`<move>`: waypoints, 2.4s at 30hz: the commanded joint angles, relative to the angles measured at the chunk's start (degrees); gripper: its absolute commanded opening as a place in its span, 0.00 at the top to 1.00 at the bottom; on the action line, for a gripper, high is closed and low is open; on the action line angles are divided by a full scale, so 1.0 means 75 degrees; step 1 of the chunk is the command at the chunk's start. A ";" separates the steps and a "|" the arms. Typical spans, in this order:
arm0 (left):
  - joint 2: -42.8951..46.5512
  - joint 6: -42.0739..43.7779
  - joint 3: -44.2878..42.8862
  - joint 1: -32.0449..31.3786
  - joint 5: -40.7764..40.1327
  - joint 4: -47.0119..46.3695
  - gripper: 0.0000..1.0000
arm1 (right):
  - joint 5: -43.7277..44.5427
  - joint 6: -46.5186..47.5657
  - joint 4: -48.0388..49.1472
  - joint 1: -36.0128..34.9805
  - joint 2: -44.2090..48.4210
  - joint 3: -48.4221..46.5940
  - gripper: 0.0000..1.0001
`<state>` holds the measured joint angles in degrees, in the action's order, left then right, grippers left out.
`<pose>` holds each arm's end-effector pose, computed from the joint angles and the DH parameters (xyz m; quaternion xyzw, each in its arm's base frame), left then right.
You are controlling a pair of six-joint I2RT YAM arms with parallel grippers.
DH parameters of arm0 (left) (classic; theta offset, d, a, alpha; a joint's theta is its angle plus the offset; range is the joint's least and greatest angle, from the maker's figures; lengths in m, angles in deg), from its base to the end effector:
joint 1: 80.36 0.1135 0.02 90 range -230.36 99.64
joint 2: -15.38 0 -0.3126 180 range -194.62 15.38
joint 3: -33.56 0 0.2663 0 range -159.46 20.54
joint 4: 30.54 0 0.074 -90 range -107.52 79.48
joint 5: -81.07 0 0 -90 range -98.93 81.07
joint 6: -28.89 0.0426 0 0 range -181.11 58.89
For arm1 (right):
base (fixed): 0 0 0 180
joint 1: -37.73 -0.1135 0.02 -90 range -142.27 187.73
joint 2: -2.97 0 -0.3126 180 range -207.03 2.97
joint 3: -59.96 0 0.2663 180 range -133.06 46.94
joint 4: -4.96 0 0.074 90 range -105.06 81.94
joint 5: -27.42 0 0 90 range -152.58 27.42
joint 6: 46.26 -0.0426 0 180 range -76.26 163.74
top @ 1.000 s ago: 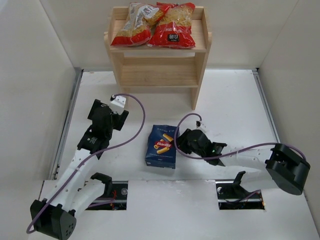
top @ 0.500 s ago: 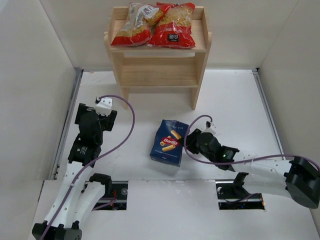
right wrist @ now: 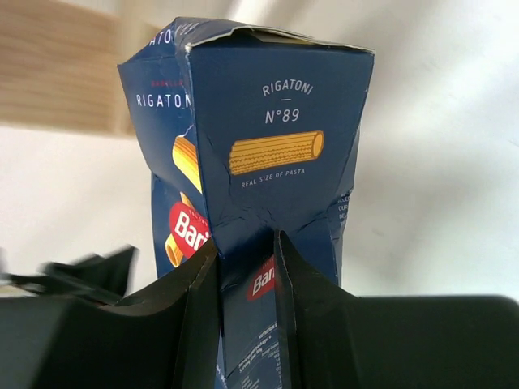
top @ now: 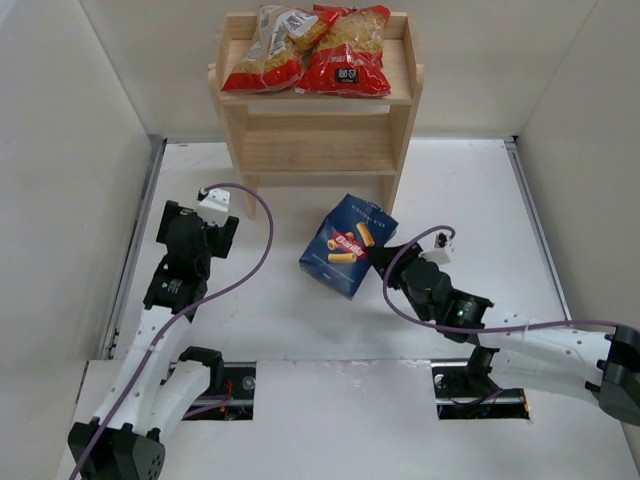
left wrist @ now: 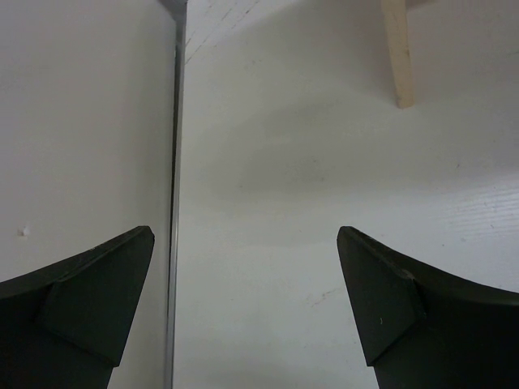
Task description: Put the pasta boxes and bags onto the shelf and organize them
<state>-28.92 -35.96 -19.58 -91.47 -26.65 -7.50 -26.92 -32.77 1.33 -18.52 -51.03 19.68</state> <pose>0.1698 -0.0201 0.3446 0.1527 0.7704 0.1948 0.5876 0.1310 0.1514 0.2708 0.3134 0.7231 0.4178 0.4520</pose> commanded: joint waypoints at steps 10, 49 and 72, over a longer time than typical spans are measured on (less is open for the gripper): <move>0.0960 -0.0095 0.0356 0.0831 -0.0275 -0.0446 0.00 | 0.2522 0.0393 0.4445 -0.0077 -0.2009 -0.3510 1.00; 0.1582 -0.0072 0.0837 0.2132 0.0346 -0.0434 0.00 | 0.1350 -0.2219 0.1421 0.1400 -0.6734 -0.8763 0.94; 0.1863 -0.0048 0.1001 0.2343 0.0323 -0.0270 0.00 | -0.1052 0.4083 -0.3932 0.0616 -0.0654 -0.3267 0.00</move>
<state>-14.80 -36.09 -13.13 -74.23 -24.26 -8.22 -31.35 -16.82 -2.26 -12.36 -59.79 -6.57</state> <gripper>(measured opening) 0.997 0.999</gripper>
